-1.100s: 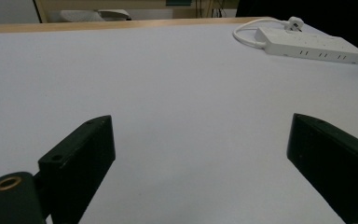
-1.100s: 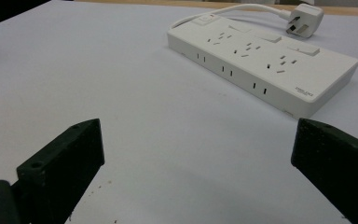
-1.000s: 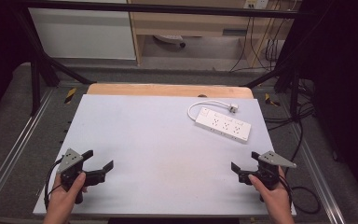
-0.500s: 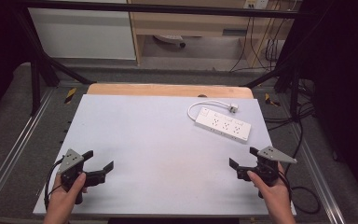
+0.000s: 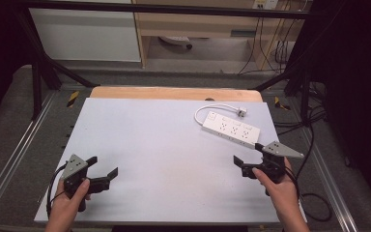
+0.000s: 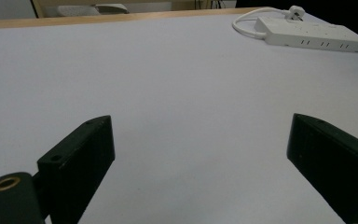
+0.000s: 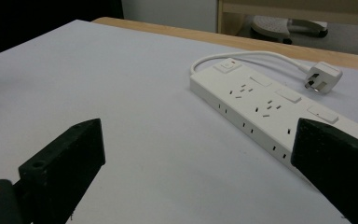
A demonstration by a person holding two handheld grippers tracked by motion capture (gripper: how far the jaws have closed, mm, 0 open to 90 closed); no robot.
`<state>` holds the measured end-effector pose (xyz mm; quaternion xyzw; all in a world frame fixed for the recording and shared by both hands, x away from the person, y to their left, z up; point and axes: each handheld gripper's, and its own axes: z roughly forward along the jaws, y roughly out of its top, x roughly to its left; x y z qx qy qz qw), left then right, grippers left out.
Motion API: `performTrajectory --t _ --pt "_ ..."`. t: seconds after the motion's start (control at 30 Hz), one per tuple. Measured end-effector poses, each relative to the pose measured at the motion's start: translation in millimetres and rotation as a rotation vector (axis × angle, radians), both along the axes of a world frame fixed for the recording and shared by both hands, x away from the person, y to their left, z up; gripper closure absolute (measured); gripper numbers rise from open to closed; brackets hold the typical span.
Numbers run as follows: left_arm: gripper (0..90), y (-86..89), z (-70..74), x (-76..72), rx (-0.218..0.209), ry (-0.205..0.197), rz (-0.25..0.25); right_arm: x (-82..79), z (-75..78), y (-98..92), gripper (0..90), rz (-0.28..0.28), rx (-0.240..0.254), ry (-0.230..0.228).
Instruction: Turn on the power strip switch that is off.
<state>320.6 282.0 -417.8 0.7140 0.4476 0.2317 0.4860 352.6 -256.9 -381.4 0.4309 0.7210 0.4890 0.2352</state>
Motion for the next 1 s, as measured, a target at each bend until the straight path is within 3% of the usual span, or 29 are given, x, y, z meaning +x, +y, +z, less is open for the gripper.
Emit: performTrajectory --t 1.0 --pt "6.0 -0.9 -1.1 1.8 0.023 0.011 0.012 28.7 21.4 4.5 2.7 0.005 -0.003 -0.001"
